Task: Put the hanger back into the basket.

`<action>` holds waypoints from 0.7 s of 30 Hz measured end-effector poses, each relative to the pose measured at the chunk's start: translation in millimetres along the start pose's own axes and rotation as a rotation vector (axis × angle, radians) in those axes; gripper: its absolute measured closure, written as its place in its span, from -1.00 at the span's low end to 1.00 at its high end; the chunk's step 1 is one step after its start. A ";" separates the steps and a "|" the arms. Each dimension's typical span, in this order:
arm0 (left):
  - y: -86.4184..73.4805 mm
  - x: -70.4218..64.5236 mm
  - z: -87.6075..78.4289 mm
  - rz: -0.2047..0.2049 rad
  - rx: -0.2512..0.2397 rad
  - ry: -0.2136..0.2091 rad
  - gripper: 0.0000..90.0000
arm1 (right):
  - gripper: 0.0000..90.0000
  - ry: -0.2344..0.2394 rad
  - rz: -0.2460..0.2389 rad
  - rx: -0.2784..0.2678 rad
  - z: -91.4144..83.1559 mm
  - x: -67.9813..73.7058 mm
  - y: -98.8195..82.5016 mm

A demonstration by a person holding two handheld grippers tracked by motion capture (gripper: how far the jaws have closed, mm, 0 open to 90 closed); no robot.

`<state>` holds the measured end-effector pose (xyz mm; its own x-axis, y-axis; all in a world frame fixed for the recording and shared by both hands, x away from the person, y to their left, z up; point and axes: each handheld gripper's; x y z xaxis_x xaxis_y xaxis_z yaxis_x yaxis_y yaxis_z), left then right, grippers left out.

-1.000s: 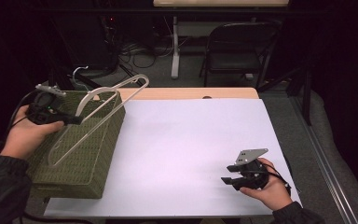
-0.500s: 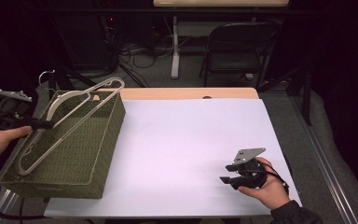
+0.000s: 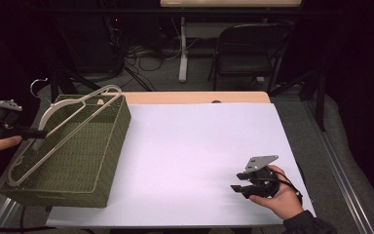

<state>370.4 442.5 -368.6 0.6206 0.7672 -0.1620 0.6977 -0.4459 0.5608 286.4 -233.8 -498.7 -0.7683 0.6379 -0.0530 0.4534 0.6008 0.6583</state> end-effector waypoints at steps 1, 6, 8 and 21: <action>-1.5 0.8 0.4 -0.001 0.000 -0.002 0.94 | 0.16 0.000 0.002 0.000 -0.1 0.1 -0.2; -10.3 4.0 5.7 0.005 0.019 -0.005 0.94 | 0.16 0.001 0.003 0.005 0.4 0.4 -0.6; -14.0 5.5 9.2 0.005 0.028 -0.012 0.94 | 0.17 -0.001 0.002 0.003 0.5 0.2 0.1; -31.3 12.8 36.8 -0.014 0.052 -0.010 0.94 | 0.17 -0.001 -0.003 -0.002 2.8 1.1 1.8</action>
<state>369.6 449.3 -418.1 0.6143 0.7688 -0.1776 0.7236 -0.4591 0.5154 287.7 -230.7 -499.6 -0.7691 0.6366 -0.0560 0.4501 0.6018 0.6597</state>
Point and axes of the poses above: each handheld gripper's, and its own axes: z roughly forward along the jaws, y roughly out of its top, x roughly to its left, and after that the axes turned 6 degrees about -y, right-handed
